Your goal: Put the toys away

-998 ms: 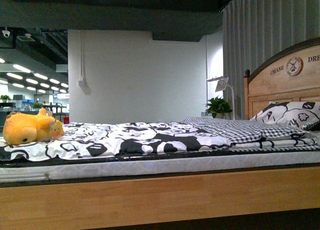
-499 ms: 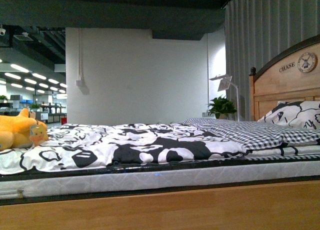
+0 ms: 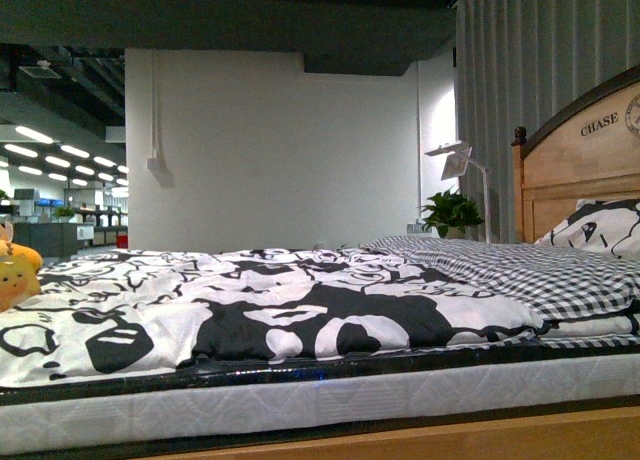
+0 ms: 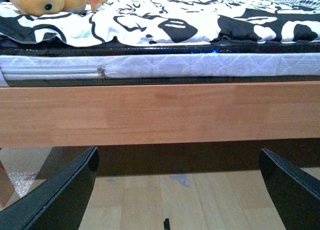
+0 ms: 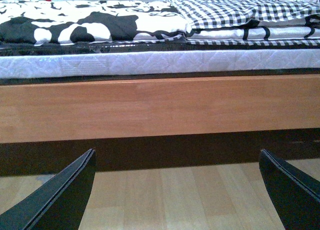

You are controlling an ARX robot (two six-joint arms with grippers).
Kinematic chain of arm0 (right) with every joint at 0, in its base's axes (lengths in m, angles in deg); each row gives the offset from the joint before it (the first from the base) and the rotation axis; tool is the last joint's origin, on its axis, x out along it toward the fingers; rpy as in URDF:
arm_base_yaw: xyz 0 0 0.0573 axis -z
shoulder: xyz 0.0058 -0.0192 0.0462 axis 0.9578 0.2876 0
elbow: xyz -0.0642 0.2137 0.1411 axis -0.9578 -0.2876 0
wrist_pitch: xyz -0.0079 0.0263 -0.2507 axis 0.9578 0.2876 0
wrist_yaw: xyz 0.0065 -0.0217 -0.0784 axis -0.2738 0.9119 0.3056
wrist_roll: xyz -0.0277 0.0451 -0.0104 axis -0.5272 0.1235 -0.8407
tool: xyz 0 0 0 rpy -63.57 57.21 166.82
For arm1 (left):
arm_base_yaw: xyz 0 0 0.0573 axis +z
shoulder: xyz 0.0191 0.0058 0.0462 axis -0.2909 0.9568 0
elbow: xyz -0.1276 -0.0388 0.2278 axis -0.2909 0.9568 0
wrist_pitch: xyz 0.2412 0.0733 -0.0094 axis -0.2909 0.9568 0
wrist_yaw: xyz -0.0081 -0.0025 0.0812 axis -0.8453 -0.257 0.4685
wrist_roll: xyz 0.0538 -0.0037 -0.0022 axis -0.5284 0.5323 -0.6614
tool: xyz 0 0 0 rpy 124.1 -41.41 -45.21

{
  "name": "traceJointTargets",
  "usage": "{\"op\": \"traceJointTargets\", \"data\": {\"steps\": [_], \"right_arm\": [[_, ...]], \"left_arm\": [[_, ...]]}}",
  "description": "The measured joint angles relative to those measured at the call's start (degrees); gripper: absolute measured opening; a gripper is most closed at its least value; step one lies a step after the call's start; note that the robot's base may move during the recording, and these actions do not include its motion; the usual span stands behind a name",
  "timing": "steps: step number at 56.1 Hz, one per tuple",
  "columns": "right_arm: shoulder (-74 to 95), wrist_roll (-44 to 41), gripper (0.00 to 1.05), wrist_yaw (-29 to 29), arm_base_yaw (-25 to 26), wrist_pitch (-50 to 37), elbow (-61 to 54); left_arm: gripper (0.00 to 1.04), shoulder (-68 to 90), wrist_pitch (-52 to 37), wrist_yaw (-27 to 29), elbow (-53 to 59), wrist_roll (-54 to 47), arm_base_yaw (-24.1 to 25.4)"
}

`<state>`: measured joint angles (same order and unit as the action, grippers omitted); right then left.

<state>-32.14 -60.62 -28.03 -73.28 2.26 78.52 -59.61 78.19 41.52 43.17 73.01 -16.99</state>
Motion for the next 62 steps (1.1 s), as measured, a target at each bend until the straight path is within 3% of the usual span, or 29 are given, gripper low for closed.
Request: {"op": "traceJointTargets", "data": {"steps": [62], "right_arm": [[0.09, 0.00, 0.98, 0.00, 0.00, 0.00, 0.00]], "left_arm": [[0.98, 0.07, 0.00, 0.00, 0.00, 0.00, 0.00]]}}
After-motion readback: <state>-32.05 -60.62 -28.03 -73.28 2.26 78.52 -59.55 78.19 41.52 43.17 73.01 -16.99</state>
